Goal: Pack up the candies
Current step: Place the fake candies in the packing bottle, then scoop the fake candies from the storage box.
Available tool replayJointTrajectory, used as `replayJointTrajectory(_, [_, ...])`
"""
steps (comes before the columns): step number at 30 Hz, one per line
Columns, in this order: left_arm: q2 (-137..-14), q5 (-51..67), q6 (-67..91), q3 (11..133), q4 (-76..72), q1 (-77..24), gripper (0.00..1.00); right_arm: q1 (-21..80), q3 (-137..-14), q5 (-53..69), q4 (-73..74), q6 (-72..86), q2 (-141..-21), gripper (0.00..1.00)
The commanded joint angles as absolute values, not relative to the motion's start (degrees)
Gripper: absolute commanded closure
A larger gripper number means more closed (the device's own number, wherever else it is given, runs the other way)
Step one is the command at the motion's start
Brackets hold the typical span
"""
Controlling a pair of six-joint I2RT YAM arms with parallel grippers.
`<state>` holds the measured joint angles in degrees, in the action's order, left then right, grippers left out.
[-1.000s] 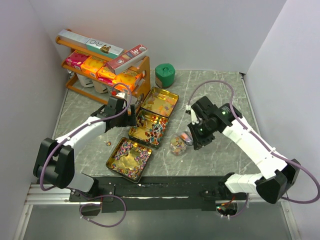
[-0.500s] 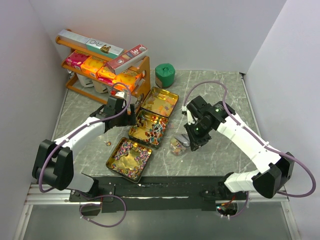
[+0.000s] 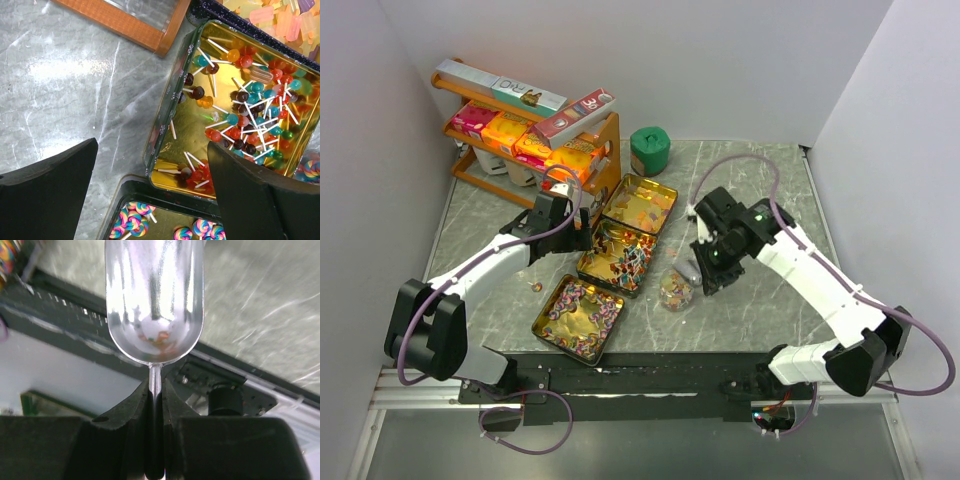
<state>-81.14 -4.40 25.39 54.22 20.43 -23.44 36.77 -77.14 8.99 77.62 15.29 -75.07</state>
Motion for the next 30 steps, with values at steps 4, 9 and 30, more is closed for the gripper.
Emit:
replayJointTrajectory(4, [-79.01,-4.57,25.66,54.32,18.72,-23.38,0.03,37.09,-87.98,-3.15,84.83,14.24,-72.25,1.00])
replayJointTrajectory(9, [-78.31,-5.27,25.05,54.32,18.81,-23.38,0.04,37.09,-86.92,-5.97,73.94,10.73,-71.45,1.00])
replayJointTrajectory(30, [-77.79,-4.05,23.03,55.72,19.69,-23.38,0.04,35.42,-71.27,-5.12,20.29,-23.47,-72.06,1.00])
